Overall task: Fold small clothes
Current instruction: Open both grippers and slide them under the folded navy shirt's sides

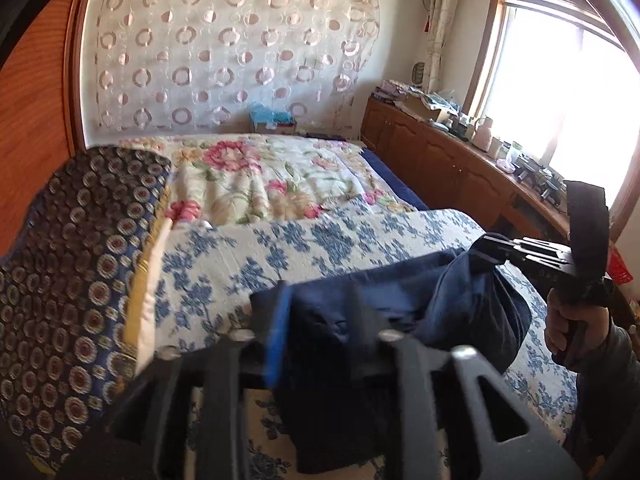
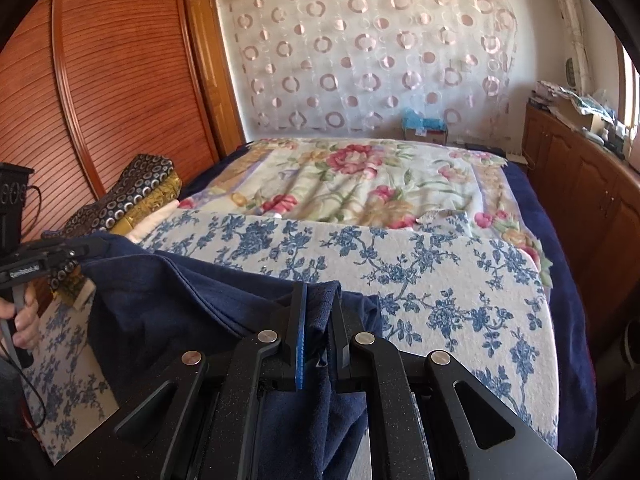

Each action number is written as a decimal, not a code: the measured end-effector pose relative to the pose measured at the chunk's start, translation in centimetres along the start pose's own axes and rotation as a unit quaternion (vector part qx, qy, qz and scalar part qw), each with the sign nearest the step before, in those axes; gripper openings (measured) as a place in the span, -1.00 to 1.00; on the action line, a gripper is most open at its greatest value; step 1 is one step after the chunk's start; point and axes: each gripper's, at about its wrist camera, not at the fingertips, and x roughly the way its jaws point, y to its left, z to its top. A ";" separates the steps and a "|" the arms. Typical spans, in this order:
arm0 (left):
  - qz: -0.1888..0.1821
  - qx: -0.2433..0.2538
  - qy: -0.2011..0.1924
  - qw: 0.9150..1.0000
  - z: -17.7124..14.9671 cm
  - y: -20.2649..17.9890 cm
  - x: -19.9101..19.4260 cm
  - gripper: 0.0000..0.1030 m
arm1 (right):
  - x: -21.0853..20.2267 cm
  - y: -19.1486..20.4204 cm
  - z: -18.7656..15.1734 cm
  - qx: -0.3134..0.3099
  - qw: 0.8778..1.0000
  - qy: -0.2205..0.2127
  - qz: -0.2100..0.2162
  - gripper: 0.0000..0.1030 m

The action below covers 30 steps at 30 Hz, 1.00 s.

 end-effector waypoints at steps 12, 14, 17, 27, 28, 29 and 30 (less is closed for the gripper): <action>-0.009 0.011 0.053 0.999 -1.5 -0.1 2.7 -0.17 | 0.4 -1.4 1.1 -0.002 0.999 0.002 -0.034 -0.30; -0.007 0.008 0.065 0.998 -2.1 0.2 3.6 -0.18 | -0.3 -1.7 1.0 -0.008 0.999 0.003 -0.039 -0.25; -0.005 0.000 0.085 0.996 -2.6 0.7 4.9 -0.17 | -0.9 -1.8 0.3 -0.021 0.999 0.011 -0.036 -0.09; 0.021 0.011 0.089 0.996 -1.8 0.9 7.2 -0.17 | 2.6 -2.1 -1.1 -0.022 0.998 0.053 0.000 -0.06; 0.021 0.010 0.089 0.996 -1.7 0.9 7.4 -0.17 | 3.0 -2.2 -1.1 -0.021 0.998 0.057 0.008 -0.15; 0.022 0.009 0.088 0.996 -1.6 1.0 7.5 -0.17 | 3.2 -2.2 -1.1 -0.020 0.998 0.060 0.020 -0.42; 0.022 0.009 0.085 0.996 -1.5 1.1 7.5 -0.17 | 3.4 -2.3 -1.1 -0.017 0.997 0.064 0.035 -0.65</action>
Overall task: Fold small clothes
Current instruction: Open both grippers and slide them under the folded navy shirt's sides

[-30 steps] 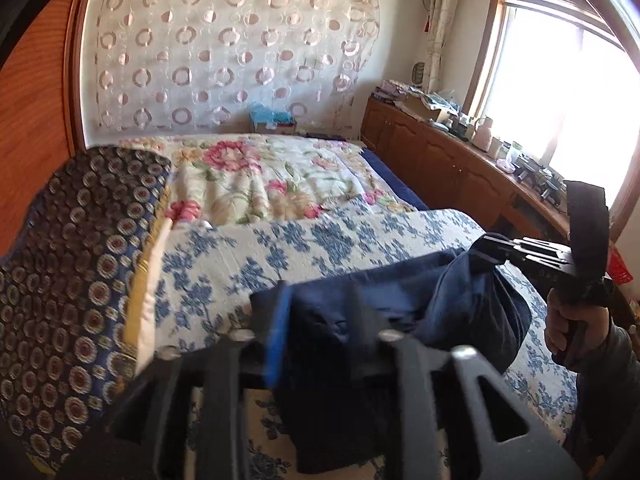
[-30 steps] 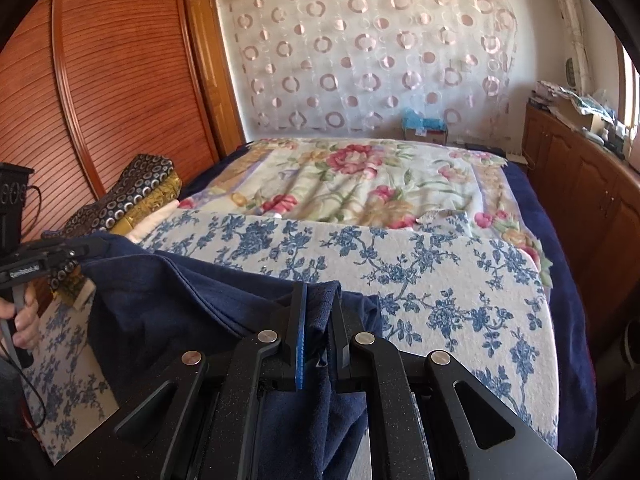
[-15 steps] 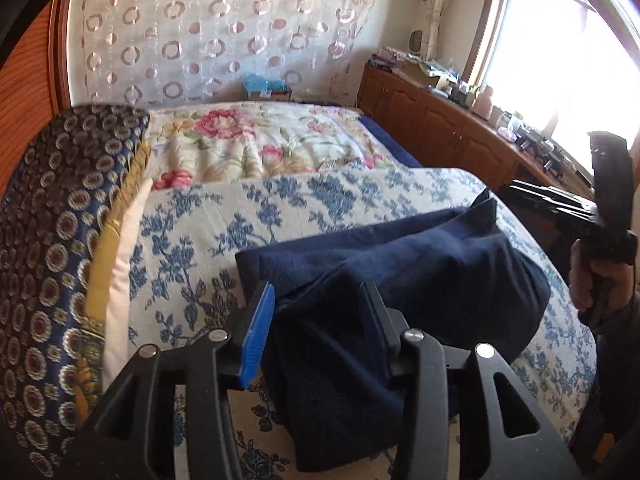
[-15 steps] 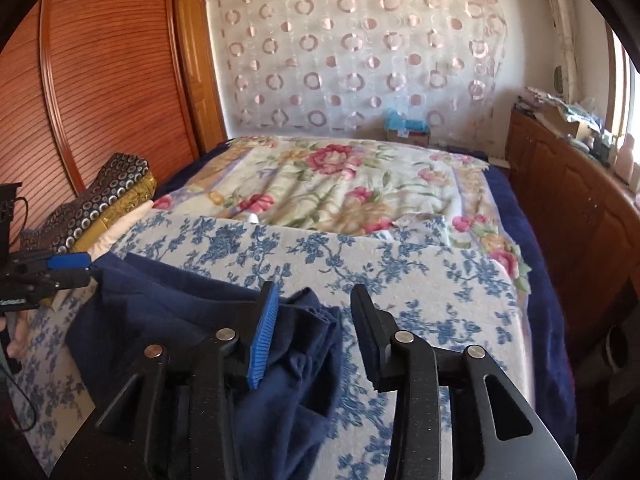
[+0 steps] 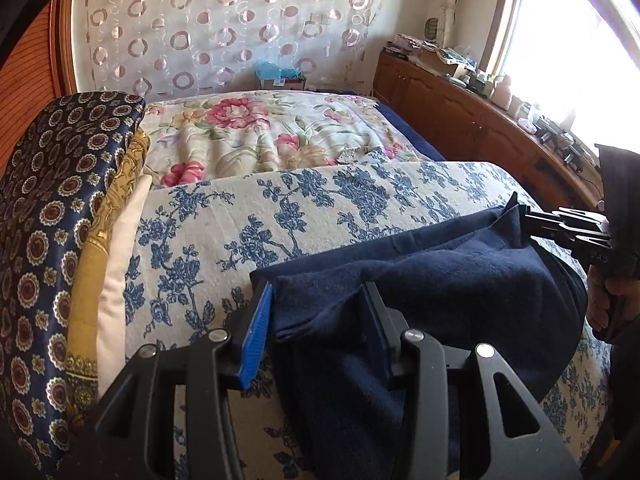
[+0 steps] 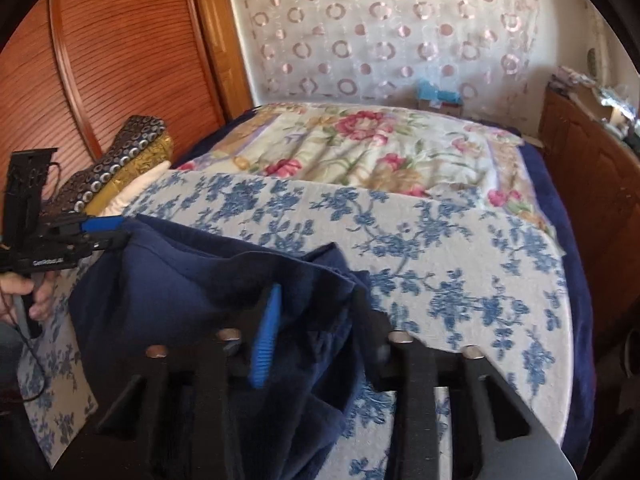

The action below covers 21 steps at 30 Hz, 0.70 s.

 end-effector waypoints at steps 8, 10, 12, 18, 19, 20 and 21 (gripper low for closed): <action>-0.007 -0.015 -0.035 0.999 1.0 0.0 -2.5 -0.17 | -2.0 -1.0 0.3 0.028 0.997 -0.060 -0.032 -0.89; -0.011 -0.012 -0.035 0.999 0.8 -0.1 -3.0 -0.17 | -1.8 -1.4 0.2 0.041 0.996 -0.053 -0.052 -0.89; -0.011 -0.004 -0.028 1.000 0.6 -0.3 -2.7 -0.17 | -1.2 -1.3 0.1 0.038 0.997 -0.041 -0.060 -0.89; -0.001 -0.020 0.005 1.000 0.6 0.5 0.0 -0.17 | -0.6 -1.1 0.0 0.031 0.997 -0.029 -0.063 -0.89; -0.002 -0.022 0.006 1.000 0.8 0.6 0.4 -0.17 | -0.7 -1.1 0.0 0.032 0.997 -0.030 -0.058 -0.89; -0.008 -0.022 0.003 1.000 0.9 0.6 0.6 -0.17 | -0.8 -1.1 0.0 0.032 0.997 -0.030 -0.056 -0.88; -0.019 -0.023 0.002 1.000 1.0 0.7 0.9 -0.18 | -0.8 -1.2 0.0 0.031 0.997 -0.031 -0.056 -0.88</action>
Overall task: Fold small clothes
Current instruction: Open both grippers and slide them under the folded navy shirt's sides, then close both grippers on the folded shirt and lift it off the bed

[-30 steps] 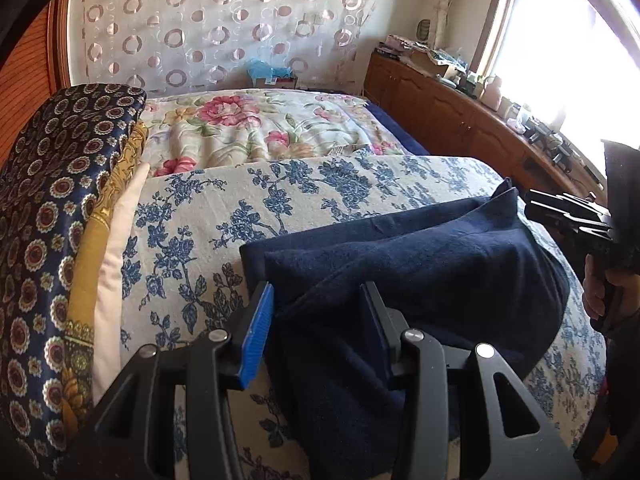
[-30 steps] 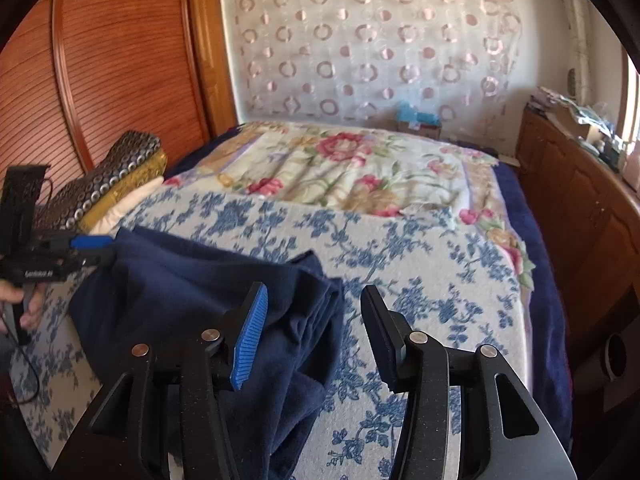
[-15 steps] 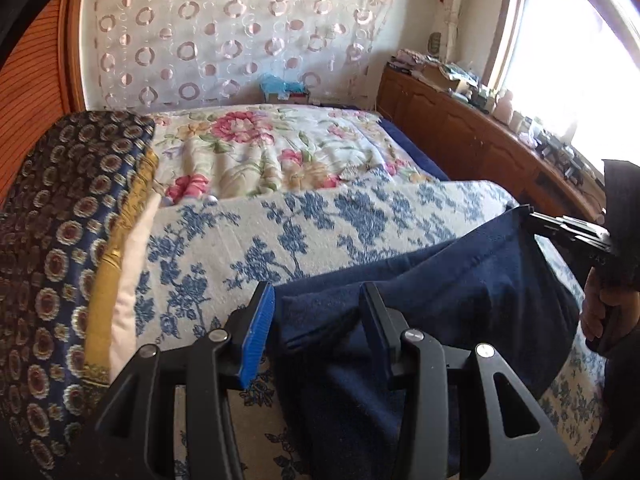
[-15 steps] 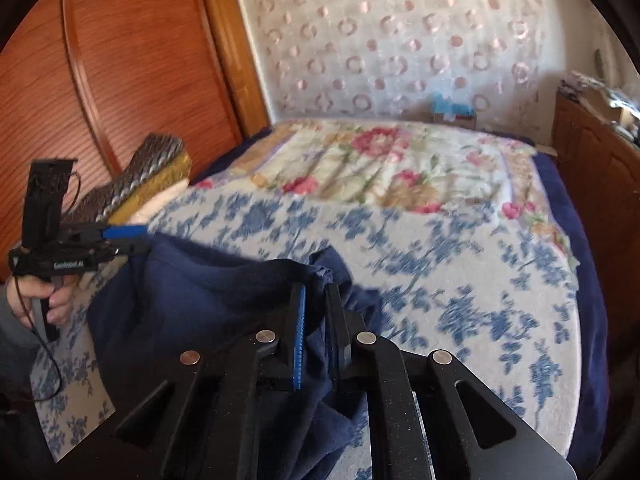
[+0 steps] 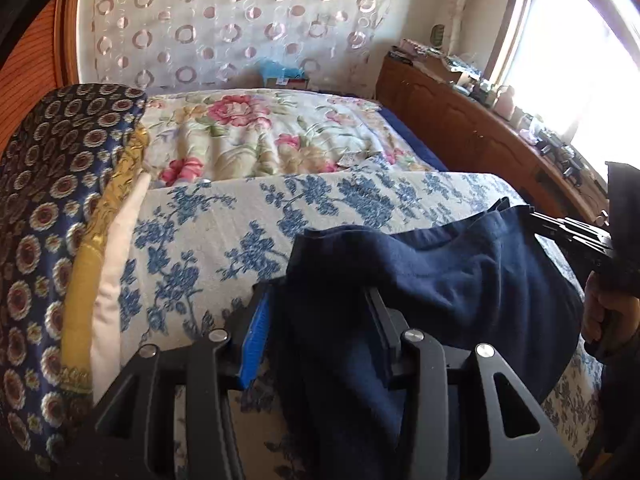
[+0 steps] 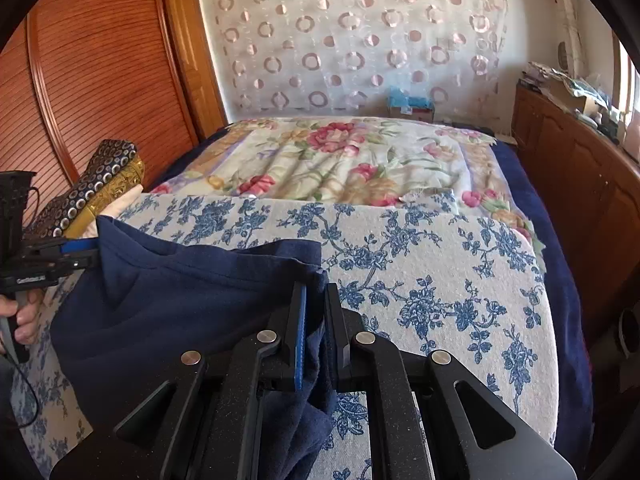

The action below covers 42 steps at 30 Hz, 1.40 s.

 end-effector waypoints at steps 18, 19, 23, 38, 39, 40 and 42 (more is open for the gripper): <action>0.037 0.002 -0.018 0.999 0.0 0.3 -1.3 -0.68 | -1.7 0.8 1.0 -0.018 0.999 -0.008 -0.030 -0.29; 0.034 0.002 -0.018 0.999 0.0 0.4 -1.5 -0.42 | -2.1 0.7 0.8 -0.014 0.999 -0.009 -0.034 -0.18; 0.008 -0.003 -0.015 1.000 -0.3 0.4 -2.2 -0.06 | -3.0 1.0 0.2 -0.007 1.000 -0.007 -0.023 0.16; 0.013 -0.012 0.017 1.000 -2.2 0.7 -0.8 0.10 | 1.8 1.5 -1.9 0.011 0.998 0.056 -0.005 0.24; 0.013 -0.013 0.019 1.000 -2.3 0.7 -0.7 0.10 | 1.9 1.4 -2.0 0.014 0.998 0.057 -0.003 0.24; 0.013 -0.013 0.020 1.000 -2.3 0.7 -0.6 0.11 | 2.0 1.4 -2.1 0.016 0.998 0.058 -0.003 0.24; 0.012 -0.012 0.021 1.000 -2.4 0.7 -0.4 0.11 | 2.1 1.4 -2.2 0.018 0.998 0.060 0.000 0.24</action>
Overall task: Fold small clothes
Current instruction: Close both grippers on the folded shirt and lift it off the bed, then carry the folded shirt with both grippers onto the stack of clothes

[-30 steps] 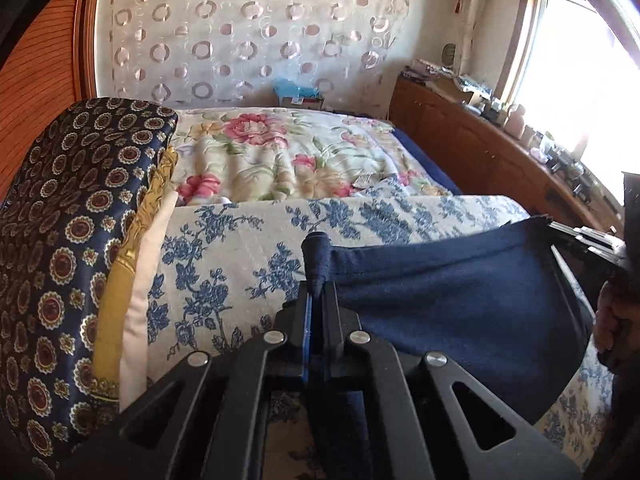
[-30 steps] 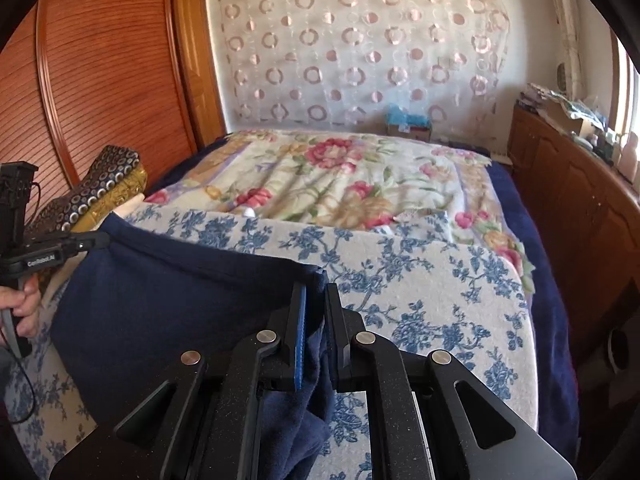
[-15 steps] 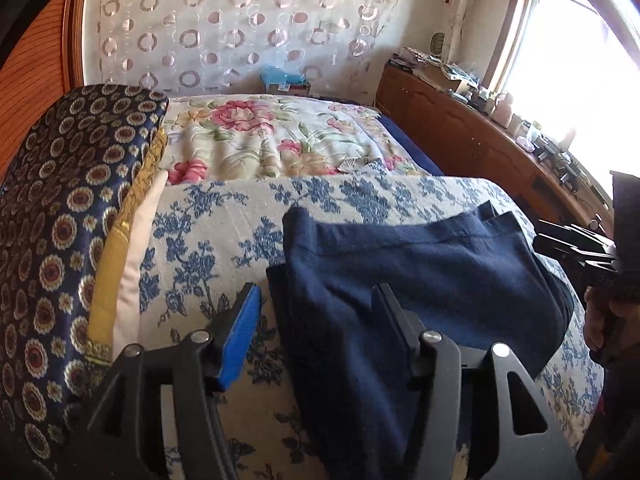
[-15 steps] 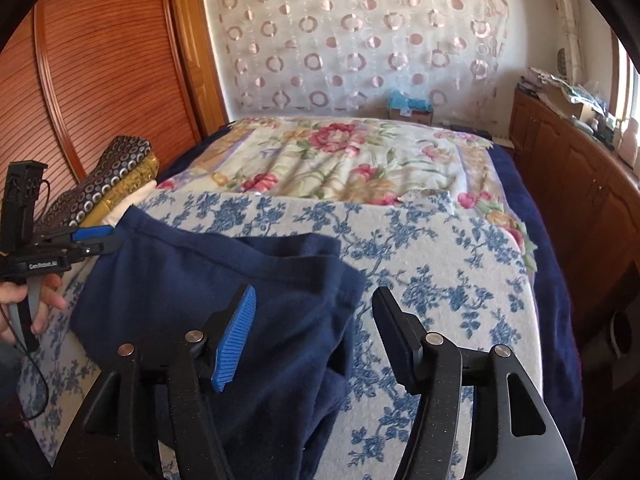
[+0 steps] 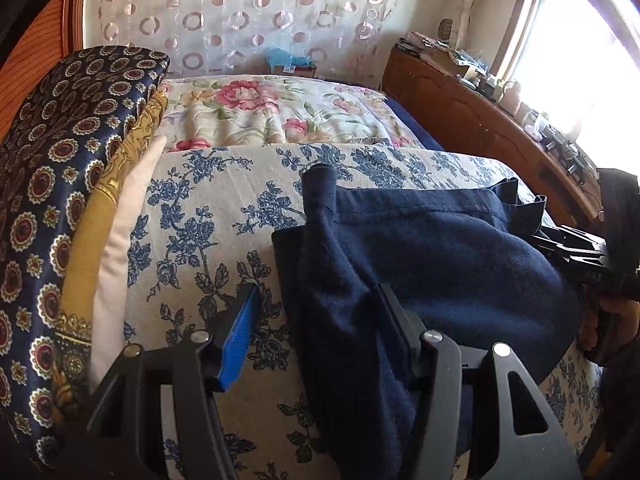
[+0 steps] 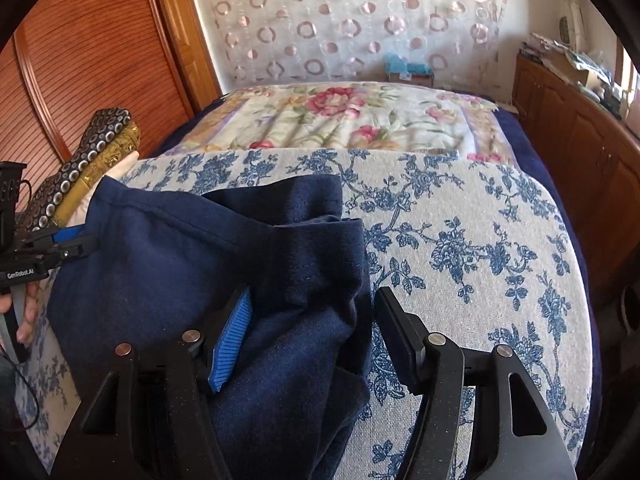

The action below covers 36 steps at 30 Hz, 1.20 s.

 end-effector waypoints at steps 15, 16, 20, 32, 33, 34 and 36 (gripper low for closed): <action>-0.039 0.013 0.000 0.999 0.5 -0.6 0.8 -0.14 | 0.1 1.3 -0.3 -0.029 0.999 0.005 0.041 -0.64; -0.043 0.010 0.001 0.999 0.5 -0.5 0.7 -0.27 | 0.1 1.5 -0.4 -0.034 0.999 0.003 0.041 -0.66; -0.082 -0.005 -0.002 0.997 0.6 -0.1 0.0 -0.76 | -0.7 1.7 -0.4 -0.025 0.999 -0.023 0.042 -0.75; -0.076 0.031 -0.130 0.988 0.7 -2.0 -11.1 -0.80 | -7.1 5.1 1.7 -0.056 0.990 -0.112 0.058 -0.79; -0.071 0.026 -0.142 0.987 0.9 -1.4 -12.4 -0.80 | -7.5 5.7 2.2 -0.062 0.989 -0.119 0.060 -0.79; -0.065 0.022 -0.153 0.986 0.8 -0.8 -13.4 -0.80 | -7.9 6.3 2.9 -0.068 0.987 -0.128 0.065 -0.79; -0.047 0.018 -0.172 0.984 0.9 0.3 -15.2 -0.80 | -8.4 7.8 4.4 -0.083 0.983 -0.144 0.074 -0.79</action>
